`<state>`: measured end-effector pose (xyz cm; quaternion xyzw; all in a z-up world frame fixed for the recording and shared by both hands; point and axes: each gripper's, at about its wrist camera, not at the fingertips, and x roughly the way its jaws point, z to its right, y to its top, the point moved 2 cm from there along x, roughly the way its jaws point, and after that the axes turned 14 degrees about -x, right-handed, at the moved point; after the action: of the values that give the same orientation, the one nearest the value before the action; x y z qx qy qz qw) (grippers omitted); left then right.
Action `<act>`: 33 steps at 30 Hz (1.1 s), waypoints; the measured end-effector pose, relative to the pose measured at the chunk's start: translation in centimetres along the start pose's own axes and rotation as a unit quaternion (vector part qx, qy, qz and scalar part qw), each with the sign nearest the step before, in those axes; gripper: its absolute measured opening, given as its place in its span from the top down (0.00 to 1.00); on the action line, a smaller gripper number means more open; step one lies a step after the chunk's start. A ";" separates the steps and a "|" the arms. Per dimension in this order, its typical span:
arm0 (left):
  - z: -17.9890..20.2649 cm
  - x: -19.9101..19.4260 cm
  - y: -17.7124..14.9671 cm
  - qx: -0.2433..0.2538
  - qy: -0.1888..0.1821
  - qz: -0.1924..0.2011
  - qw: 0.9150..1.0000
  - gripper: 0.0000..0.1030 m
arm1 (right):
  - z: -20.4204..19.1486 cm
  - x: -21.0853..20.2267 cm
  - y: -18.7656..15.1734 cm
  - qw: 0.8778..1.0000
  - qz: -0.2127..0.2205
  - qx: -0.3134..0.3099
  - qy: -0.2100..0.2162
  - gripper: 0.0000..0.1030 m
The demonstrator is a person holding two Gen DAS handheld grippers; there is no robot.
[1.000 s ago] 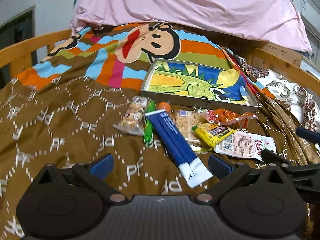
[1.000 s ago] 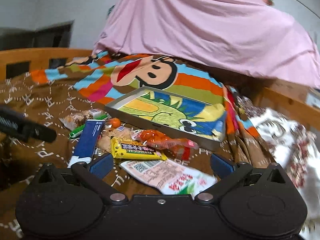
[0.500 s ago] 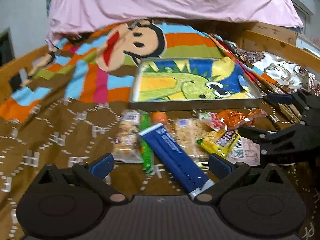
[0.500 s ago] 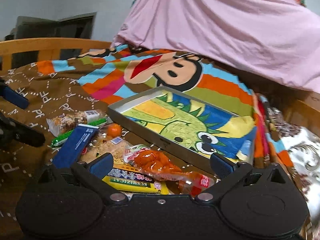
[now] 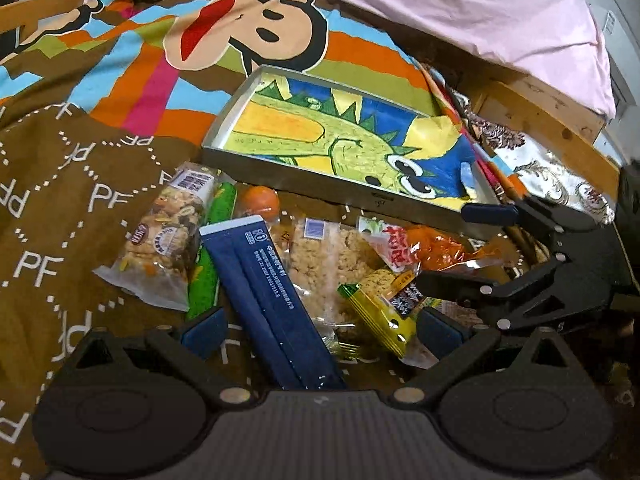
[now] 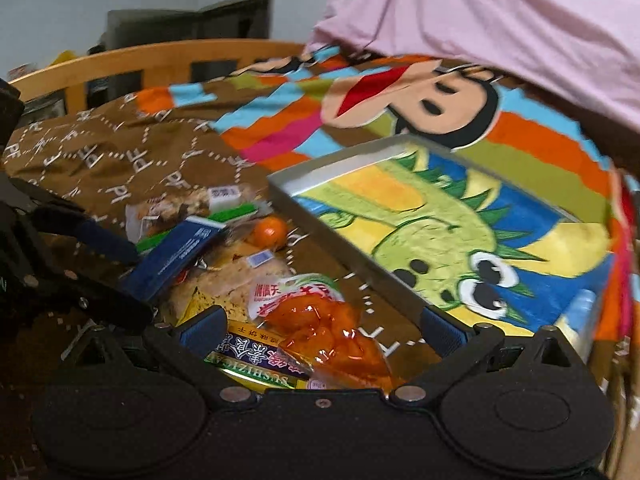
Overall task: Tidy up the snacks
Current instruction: 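Lower the left tool onto the blue box while the right tool reaches the orange candied-fruit bag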
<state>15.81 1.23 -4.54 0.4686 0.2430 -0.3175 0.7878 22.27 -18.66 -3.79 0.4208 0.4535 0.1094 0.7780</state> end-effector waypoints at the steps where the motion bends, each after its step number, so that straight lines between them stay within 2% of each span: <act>1: -0.1 0.4 -0.1 -0.003 0.002 -0.006 1.000 0.01 | 0.2 0.4 0.1 1.000 -0.004 -0.003 0.014 0.01; 4: -0.4 1.2 -0.4 -0.014 0.009 -0.031 0.999 0.02 | 0.6 1.5 0.1 0.999 -0.010 -0.013 0.038 0.03; 14: -1.4 1.7 -0.6 -0.049 0.014 -0.026 0.998 0.06 | 2.6 3.3 -0.9 0.994 -0.017 0.032 0.101 0.04; 20: -1.5 1.6 -0.7 -0.042 0.027 -0.024 0.998 0.13 | 2.9 4.1 -1.2 0.988 -0.020 0.062 0.143 0.06; 21: -1.6 1.6 -0.7 -0.044 0.029 -0.023 0.998 0.18 | 2.8 4.1 -1.3 0.987 -0.017 0.065 0.147 0.07; 25: -2.1 1.4 -0.5 -0.055 0.038 -0.018 0.998 0.31 | 2.6 3.8 -1.3 0.985 -0.007 0.081 0.151 0.13; 26: -2.2 1.3 -0.5 -0.057 0.040 -0.017 0.997 0.32 | 2.5 3.7 -1.4 0.985 -0.005 0.084 0.151 0.15; 30: -2.3 1.3 -0.6 -0.051 0.048 -0.016 0.997 0.46 | 2.1 3.1 -1.6 0.987 0.004 0.089 0.135 0.19; 33: -2.4 1.0 -0.6 -0.057 0.043 -0.015 0.997 0.47 | 1.7 2.6 -2.1 0.987 0.013 0.105 0.123 0.23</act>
<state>15.89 2.84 -6.62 0.4323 0.3020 -0.2945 0.7970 24.68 -19.47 -6.57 0.4891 0.5491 0.1218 0.6667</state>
